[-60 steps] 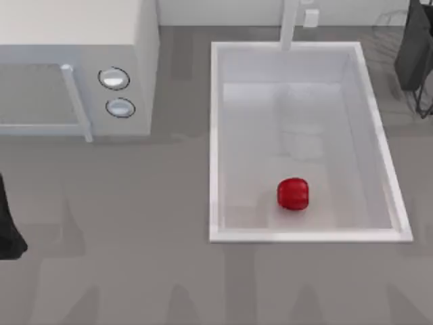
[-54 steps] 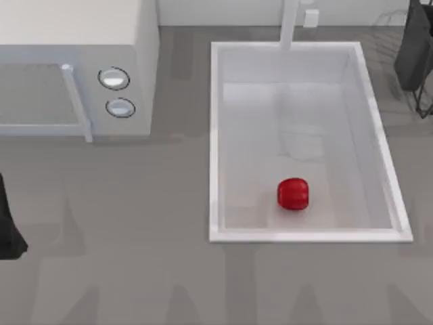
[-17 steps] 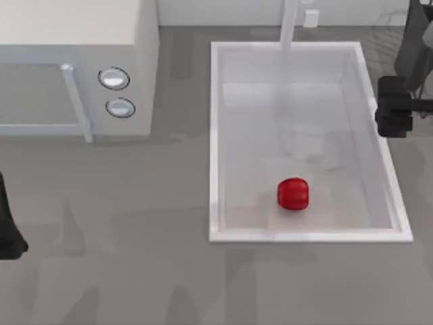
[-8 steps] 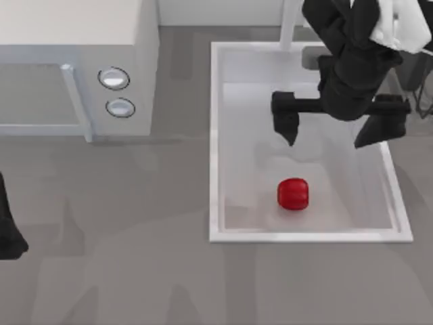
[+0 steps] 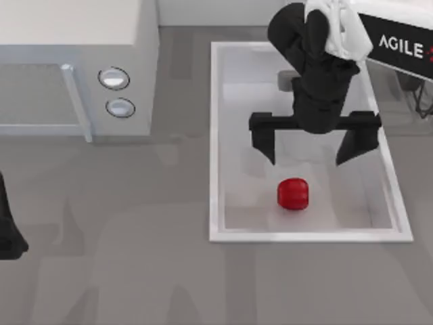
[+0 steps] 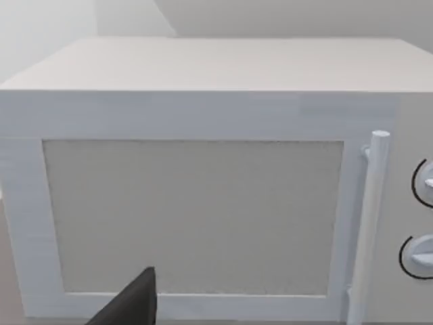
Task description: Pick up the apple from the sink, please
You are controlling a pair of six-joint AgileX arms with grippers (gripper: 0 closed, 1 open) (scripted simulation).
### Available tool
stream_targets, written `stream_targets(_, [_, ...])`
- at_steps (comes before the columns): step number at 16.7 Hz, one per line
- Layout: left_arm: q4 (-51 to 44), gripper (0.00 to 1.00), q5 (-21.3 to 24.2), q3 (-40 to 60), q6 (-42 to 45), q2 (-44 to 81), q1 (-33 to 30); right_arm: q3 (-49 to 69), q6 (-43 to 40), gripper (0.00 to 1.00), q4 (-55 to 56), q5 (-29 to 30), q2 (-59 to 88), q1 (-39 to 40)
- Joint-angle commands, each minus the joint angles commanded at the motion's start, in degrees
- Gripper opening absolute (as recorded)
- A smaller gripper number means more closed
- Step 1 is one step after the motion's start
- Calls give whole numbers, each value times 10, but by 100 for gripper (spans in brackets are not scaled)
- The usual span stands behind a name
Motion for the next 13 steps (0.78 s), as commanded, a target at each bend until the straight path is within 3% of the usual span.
stream_targets(6, [0,100,0,0,0,0,0,-13,0,100,23,0,13,-3])
stream_targets(13, [0,100,0,0,0,0,0,-90,2,100,206,1,109,0])
